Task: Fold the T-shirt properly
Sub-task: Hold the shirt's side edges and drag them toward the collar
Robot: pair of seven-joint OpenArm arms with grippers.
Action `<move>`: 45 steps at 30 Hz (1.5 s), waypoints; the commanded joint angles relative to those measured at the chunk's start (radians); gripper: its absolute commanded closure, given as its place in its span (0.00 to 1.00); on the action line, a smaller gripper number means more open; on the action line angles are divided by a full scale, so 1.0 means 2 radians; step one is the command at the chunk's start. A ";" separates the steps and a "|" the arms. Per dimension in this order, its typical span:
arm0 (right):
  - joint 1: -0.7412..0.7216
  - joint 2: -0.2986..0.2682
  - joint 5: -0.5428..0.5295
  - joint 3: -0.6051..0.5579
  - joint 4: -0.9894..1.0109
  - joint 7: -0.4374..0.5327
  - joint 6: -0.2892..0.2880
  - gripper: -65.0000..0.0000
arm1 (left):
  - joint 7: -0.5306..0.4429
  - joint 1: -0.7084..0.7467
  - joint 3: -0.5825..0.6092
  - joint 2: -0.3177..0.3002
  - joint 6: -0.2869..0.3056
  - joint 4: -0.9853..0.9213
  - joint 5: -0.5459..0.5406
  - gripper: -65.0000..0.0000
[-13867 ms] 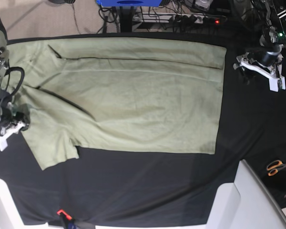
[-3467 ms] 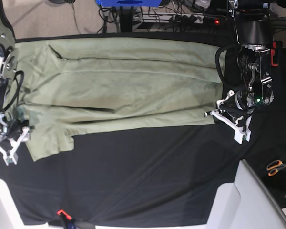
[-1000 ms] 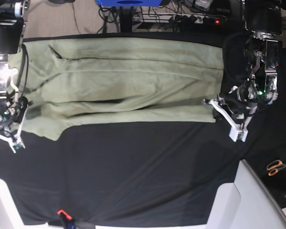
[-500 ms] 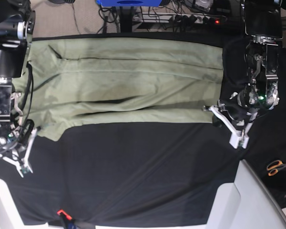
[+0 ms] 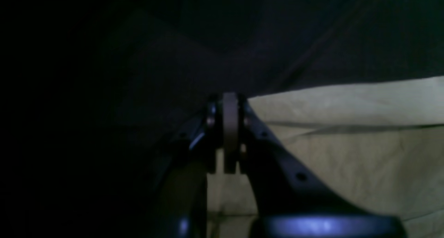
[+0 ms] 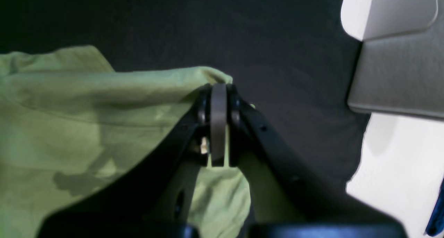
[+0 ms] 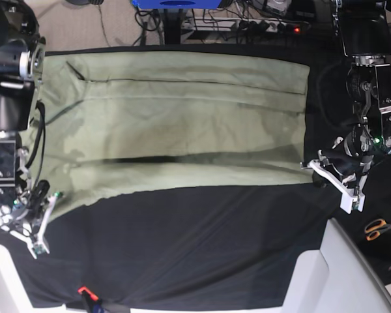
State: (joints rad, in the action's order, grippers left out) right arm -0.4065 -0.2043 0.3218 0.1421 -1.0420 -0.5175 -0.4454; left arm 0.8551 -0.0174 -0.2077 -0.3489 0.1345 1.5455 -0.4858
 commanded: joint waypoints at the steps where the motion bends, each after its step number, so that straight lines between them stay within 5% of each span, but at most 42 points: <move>1: -0.017 -0.006 0.001 0.001 -0.001 0.016 0.003 1.00 | -0.009 -0.012 -0.003 -0.006 0.000 0.009 -0.001 1.00; 12: -0.025 -0.010 0.002 0.001 0.020 0.047 0.004 1.00 | -0.009 -0.032 0.003 0.001 -0.001 0.006 -0.001 1.00; 29: 0.050 -0.023 0.001 0.002 -0.082 -0.131 0.004 1.00 | -0.009 0.009 0.085 0.007 -0.001 0.020 -0.001 1.00; 37: 0.120 -0.022 -0.001 0.005 -0.159 -0.181 0.004 1.00 | 0.006 0.060 0.087 0.004 -0.001 0.078 -0.001 1.00; 45: 0.174 0.009 0.001 0.036 -0.223 -0.206 0.004 1.00 | 0.037 0.086 0.087 -0.015 -0.001 0.114 -0.001 1.00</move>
State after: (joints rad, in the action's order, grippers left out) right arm -0.0380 -0.1745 0.3180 0.2073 -1.4616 -0.9390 -0.4427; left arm 0.9424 0.1638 -0.0292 -0.3653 0.1307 1.7546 -0.4786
